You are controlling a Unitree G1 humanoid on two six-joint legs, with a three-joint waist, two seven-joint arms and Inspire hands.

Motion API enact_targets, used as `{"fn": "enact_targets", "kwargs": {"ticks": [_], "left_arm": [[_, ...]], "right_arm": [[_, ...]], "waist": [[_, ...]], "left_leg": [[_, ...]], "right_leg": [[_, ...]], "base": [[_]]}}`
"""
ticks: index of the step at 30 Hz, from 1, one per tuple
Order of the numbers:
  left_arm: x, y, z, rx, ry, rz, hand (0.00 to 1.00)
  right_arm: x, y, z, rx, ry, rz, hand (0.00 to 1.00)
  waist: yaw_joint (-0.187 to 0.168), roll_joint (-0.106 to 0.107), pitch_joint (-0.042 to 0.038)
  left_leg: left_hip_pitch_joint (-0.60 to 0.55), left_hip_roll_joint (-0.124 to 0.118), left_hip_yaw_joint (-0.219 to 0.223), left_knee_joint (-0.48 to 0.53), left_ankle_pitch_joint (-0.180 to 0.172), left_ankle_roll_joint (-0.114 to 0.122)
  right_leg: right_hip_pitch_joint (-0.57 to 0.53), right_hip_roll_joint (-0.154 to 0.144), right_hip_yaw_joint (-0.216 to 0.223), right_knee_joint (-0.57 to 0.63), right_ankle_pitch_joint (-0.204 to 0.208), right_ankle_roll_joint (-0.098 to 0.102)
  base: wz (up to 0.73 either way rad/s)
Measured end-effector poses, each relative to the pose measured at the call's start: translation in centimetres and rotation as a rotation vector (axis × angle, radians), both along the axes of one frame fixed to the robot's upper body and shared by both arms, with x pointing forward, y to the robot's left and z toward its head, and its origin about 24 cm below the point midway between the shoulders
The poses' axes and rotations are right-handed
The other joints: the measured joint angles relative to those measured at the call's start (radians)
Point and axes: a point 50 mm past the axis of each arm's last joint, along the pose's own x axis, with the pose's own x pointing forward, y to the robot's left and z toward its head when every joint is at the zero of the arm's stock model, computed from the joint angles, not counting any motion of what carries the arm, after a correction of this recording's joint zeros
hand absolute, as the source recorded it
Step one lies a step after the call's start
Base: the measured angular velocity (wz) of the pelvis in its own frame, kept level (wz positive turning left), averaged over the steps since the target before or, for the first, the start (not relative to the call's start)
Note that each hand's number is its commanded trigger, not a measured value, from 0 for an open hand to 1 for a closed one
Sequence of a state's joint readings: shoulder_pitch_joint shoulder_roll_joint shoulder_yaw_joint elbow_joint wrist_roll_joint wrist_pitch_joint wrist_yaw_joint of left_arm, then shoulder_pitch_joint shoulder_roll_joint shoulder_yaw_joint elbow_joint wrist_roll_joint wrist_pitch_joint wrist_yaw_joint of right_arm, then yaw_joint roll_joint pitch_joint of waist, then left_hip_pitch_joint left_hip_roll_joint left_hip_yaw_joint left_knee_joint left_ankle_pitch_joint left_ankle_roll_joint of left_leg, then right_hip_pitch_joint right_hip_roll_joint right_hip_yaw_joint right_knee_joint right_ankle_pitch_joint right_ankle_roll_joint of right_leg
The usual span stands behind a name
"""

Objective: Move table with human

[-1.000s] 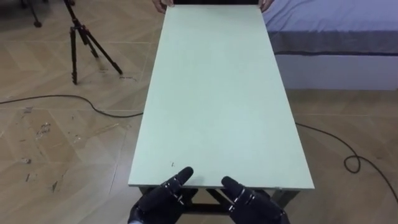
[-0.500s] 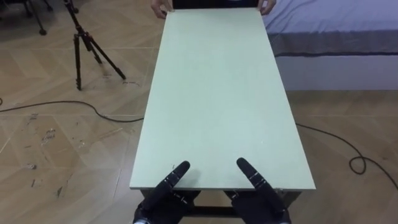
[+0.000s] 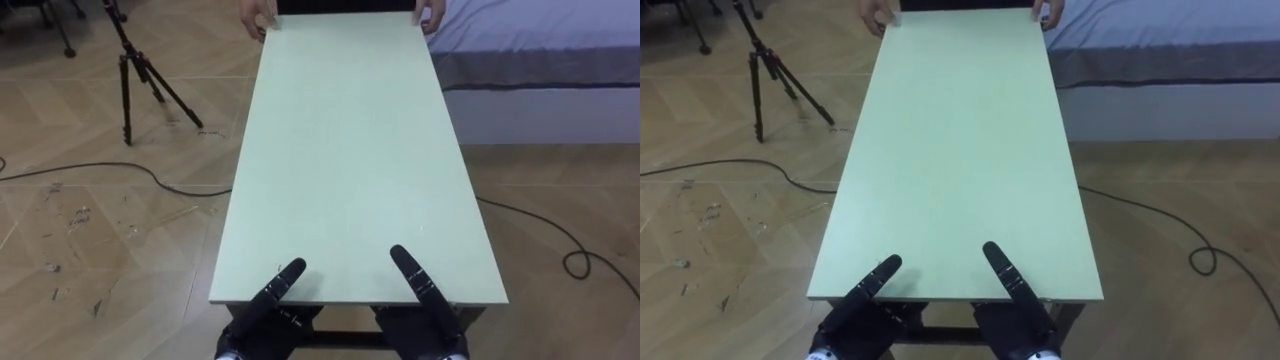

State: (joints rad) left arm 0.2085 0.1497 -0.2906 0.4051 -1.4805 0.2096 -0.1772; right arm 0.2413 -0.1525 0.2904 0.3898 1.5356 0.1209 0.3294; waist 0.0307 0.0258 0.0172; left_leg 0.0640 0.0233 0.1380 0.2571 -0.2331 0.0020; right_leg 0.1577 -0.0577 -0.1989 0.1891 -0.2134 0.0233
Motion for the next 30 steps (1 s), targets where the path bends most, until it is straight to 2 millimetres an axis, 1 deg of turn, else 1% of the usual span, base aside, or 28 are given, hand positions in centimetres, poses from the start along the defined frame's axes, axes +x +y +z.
{"fn": "enact_targets", "kwargs": {"ticks": [7,8,9,10,11,12,20,24,28,30], "left_arm": [[0.02,-0.07,0.04,0.002,0.003,0.005,0.0],[0.02,-0.1,0.05,0.003,0.005,0.007,0.44],[0.03,-0.11,0.05,0.003,0.005,0.007,0.74],[0.05,-0.14,0.07,0.003,0.006,0.008,1.0],[0.06,-0.19,0.08,0.003,0.007,0.01,1.0],[0.06,-0.21,0.07,0.003,0.008,0.011,1.0],[0.06,-0.3,0.03,0.012,0.016,0.033,1.0],[0.26,-0.62,0.35,0.0,0.0,0.03,1.0],[0.17,-0.52,0.33,0.006,0.002,0.031,1.0],[0.17,-0.46,0.3,0.01,0.005,0.033,1.0]], "right_arm": [[0.06,-0.02,0.05,0.028,0.004,-0.025,0.0],[0.08,-0.03,0.06,0.03,0.003,-0.029,0.0],[0.08,-0.03,0.06,0.029,0.002,-0.031,0.0],[0.1,-0.02,0.06,0.028,0.002,-0.034,0.0],[0.1,-0.03,0.05,0.026,0.003,-0.036,0.52],[0.1,-0.04,0.05,0.026,0.003,-0.037,1.0],[0.19,-0.28,0.07,0.009,0.001,-0.057,1.0],[0.17,-0.47,-0.21,-0.027,0.058,-0.073,1.0],[0.3,-0.25,-0.12,-0.089,0.074,-0.058,1.0],[0.31,-0.17,-0.13,-0.091,0.083,-0.06,1.0]], "waist": [[0.001,0.004,-0.0017],[0.001,0.005,-0.0012],[0.001,0.005,-0.001],[0.001,0.006,-0.0009],[0.002,0.006,-0.0008],[0.002,0.006,-0.0008],[0.001,0.007,-0.0001],[0.006,0.005,0.0011],[0.006,-0.013,0.0007],[0.006,-0.012,0.0008]], "left_leg": [[0.005,0.0,0.0,-0.001,0.0,0.0],[0.005,0.0,0.0,-0.001,0.0,0.0],[0.006,0.0,0.0,-0.001,0.0,0.0],[0.006,0.0,0.0,-0.001,0.0,0.0],[0.006,0.0,0.0,-0.001,0.0,0.0],[0.006,0.0,0.0,-0.001,0.0,0.0],[0.001,0.0,0.0,-0.007,0.0,0.0],[0.002,-0.001,-0.001,-0.003,0.0,-0.001],[0.004,-0.001,0.0,-0.003,0.001,-0.002],[0.006,-0.001,0.001,-0.004,0.001,-0.002]], "right_leg": [[-0.001,0.0,0.001,0.0,0.0,0.0],[-0.001,0.0,0.001,0.0,0.0,0.0],[-0.001,0.0,0.001,0.0,0.0,0.0],[-0.001,0.0,0.001,0.0,0.0,0.0],[0.0,0.0,0.001,0.001,0.0,0.0],[0.0,0.0,0.001,0.001,0.0,0.0],[-0.001,0.0,0.001,0.001,0.0,0.0],[-0.004,0.0,0.0,0.0,0.0,0.0],[-0.004,0.0,0.003,0.0,0.001,0.001],[-0.003,0.0,0.003,-0.001,0.004,0.003]], "base": [[0.0],[0.0],[0.0],[0.0],[0.0],[0.0],[0.0],[0.0],[0.0],[-0.02]]}}
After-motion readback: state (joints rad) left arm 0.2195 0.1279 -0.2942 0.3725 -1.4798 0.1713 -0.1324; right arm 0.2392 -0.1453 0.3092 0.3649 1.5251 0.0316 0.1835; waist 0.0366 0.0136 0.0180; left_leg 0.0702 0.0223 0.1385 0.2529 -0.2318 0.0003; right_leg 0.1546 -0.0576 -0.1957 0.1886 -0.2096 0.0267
